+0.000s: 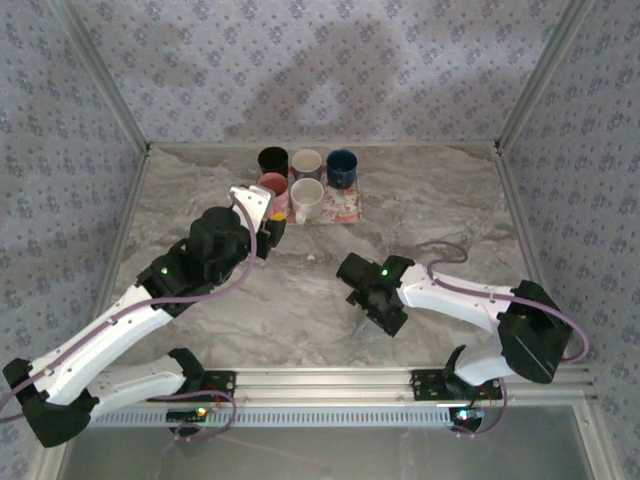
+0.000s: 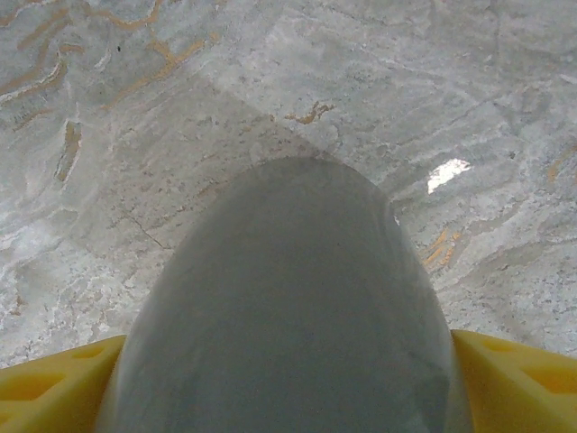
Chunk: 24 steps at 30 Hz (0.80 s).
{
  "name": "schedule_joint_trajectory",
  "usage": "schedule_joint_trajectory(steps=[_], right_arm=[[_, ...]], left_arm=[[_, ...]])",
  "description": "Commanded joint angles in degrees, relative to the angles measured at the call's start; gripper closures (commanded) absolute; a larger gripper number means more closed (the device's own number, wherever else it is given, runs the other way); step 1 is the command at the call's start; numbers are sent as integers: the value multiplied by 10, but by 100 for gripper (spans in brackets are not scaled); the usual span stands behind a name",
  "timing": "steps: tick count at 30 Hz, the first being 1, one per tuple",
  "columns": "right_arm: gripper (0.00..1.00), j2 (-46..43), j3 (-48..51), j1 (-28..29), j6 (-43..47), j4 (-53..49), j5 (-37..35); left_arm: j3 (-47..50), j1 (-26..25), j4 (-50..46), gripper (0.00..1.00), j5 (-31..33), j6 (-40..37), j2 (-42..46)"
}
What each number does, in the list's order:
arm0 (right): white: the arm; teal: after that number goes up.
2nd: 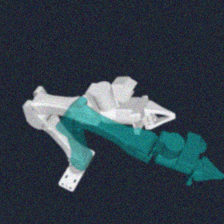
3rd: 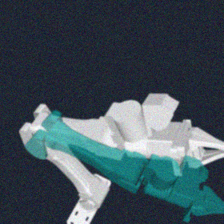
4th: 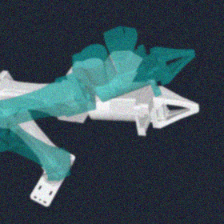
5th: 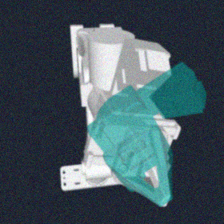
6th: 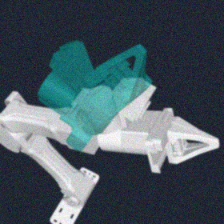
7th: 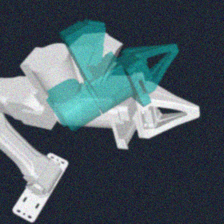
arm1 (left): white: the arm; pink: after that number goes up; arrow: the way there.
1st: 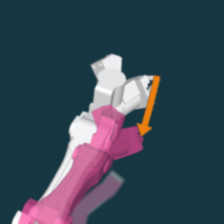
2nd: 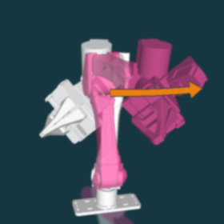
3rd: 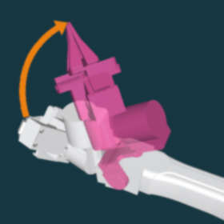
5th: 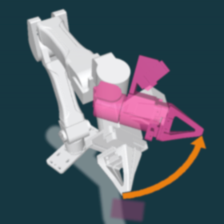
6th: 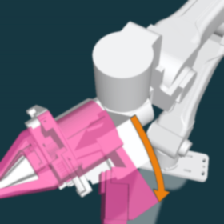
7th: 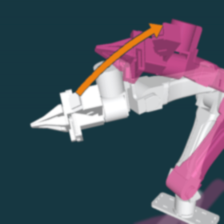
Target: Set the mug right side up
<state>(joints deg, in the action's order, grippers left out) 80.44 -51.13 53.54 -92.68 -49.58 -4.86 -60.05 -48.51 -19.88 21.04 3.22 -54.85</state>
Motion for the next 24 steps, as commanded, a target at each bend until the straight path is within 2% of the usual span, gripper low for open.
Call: schedule_joint_trajectory(steps=[1,5,10,17,19,21,23,24], right_arm=[[18,-1,15,-9,14,5,1],[30,-2,19,-15,21,14,8],[44,-40,-13,-21,53,-13,-17],[61,-165,-33,-58,184,23,-63],[66,-207,-30,-81,224,44,-64],[65,-247,-17,-98,267,90,-50],[64,-297,15,-118,328,189,-16],[65,-317,29,-128,344,225,-2]], left_arm=[[-6,-4,7,48,-1,11,4],[-14,-4,1,48,-5,19,-2],[-25,-4,-4,48,-29,36,-10],[-43,-2,-10,48,-105,96,-33],[-36,9,1,48,-156,139,-34],[-25,31,18,47,-221,198,-39],[-4,72,60,39,-345,274,-53],[11,88,89,35,-388,311,-58]])
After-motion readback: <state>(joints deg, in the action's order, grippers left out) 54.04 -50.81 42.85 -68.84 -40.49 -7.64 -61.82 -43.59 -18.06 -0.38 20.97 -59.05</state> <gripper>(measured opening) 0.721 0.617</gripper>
